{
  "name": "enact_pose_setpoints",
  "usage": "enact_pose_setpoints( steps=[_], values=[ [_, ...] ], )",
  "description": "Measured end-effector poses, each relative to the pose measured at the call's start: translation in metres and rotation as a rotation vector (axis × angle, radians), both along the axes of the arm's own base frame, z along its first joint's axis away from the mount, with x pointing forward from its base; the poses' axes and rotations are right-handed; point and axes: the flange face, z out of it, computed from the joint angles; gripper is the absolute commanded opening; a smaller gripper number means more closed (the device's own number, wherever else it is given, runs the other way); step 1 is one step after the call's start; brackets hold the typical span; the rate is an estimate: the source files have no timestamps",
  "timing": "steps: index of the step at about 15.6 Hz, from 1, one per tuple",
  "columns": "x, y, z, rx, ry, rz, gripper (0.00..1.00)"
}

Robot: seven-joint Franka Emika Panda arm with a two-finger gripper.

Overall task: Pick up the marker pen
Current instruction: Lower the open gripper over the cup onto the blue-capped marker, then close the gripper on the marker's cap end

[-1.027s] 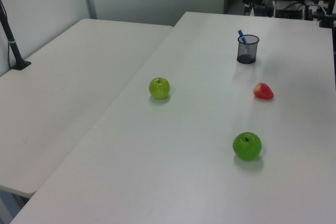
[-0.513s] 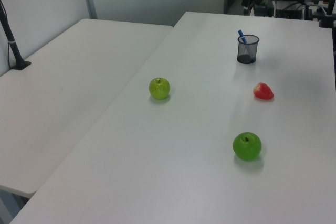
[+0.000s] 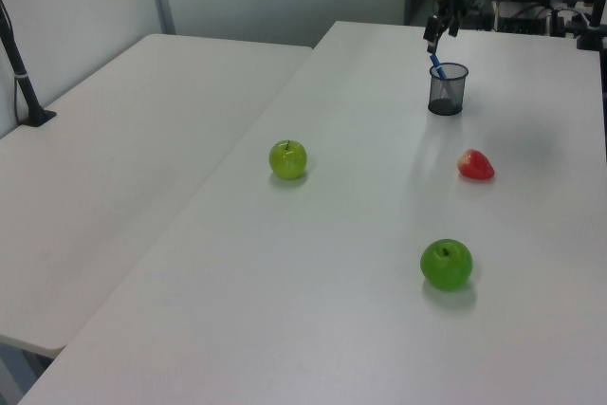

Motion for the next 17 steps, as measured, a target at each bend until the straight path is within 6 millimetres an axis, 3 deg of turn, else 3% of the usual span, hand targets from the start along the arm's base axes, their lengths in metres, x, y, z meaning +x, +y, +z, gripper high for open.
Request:
enact_pose_setpoints(
  steps=[4, 11, 17],
  values=[
    [0.005, 0.003, -0.019, 0.006, 0.011, 0.008, 0.95],
    [0.007, 0.013, -0.023, 0.011, 0.018, 0.023, 0.39],
    [0.011, 0.022, -0.021, 0.012, 0.014, 0.037, 0.14]
  ],
)
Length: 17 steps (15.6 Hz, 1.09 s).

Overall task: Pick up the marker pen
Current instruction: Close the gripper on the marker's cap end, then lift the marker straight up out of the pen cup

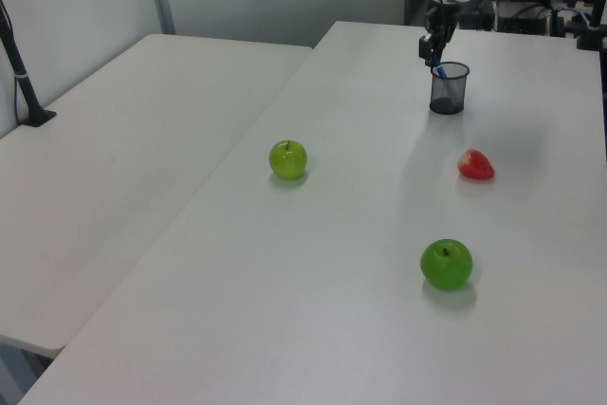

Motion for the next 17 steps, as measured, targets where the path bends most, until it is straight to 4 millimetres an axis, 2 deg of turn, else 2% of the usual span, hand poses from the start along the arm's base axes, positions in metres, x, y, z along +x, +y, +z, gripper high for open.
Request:
enact_pose_setpoints(
  steps=[5, 12, 15, 17],
  values=[
    [0.000, 0.000, 0.001, -0.001, -0.002, 0.000, 0.03],
    [0.000, 0.000, 0.002, -0.001, -0.003, 0.000, 0.00],
    [0.000, -0.001, 0.014, -0.007, -0.021, -0.001, 0.00],
    [-0.002, 0.000, 0.030, -0.013, -0.041, -0.002, 0.00]
  ],
)
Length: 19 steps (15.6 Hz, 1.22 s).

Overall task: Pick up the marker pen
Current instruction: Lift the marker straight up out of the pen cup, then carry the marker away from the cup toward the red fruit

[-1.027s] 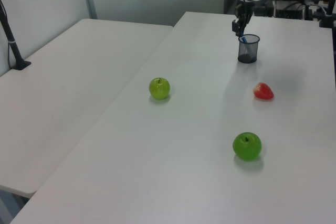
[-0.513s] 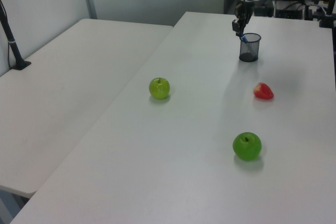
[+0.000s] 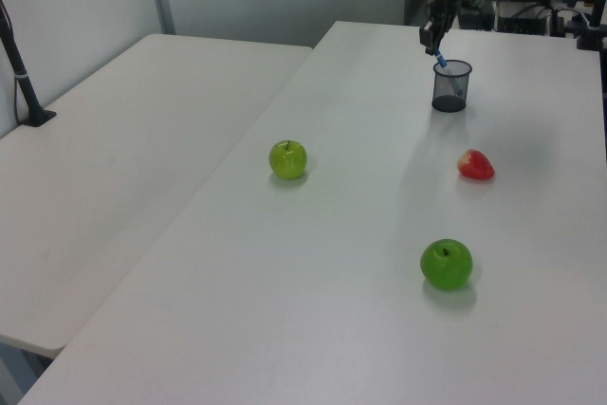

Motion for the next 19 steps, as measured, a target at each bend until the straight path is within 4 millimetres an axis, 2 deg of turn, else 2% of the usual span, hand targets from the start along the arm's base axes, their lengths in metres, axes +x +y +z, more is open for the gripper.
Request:
enact_pose_setpoints(
  steps=[10, 12, 16, 18, 19],
  values=[
    [-0.030, 0.011, 0.120, -0.009, -0.141, -0.012, 0.00],
    [-0.034, 0.013, 0.130, -0.003, -0.147, -0.014, 0.00],
    [-0.034, 0.018, 0.129, 0.003, -0.141, -0.008, 0.01],
    [-0.028, 0.036, 0.127, 0.024, -0.144, 0.003, 0.01],
    [-0.025, 0.051, 0.125, 0.038, -0.143, 0.002, 0.01]
  ],
)
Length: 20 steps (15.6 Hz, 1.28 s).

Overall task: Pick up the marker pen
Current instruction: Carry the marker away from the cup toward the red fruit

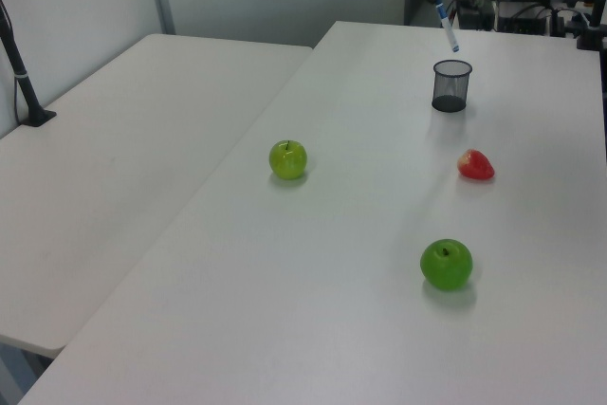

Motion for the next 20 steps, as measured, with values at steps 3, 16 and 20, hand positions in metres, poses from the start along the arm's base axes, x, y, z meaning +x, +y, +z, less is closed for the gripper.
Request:
enact_pose_setpoints(
  steps=[3, 16, 20],
  values=[
    [0.010, 0.057, -0.006, 0.037, 0.021, 0.011, 0.01],
    [-0.008, 0.267, -0.036, 0.081, 0.244, 0.124, 0.02],
    [-0.009, 0.293, -0.069, 0.070, 0.320, 0.156, 0.02]
  ],
)
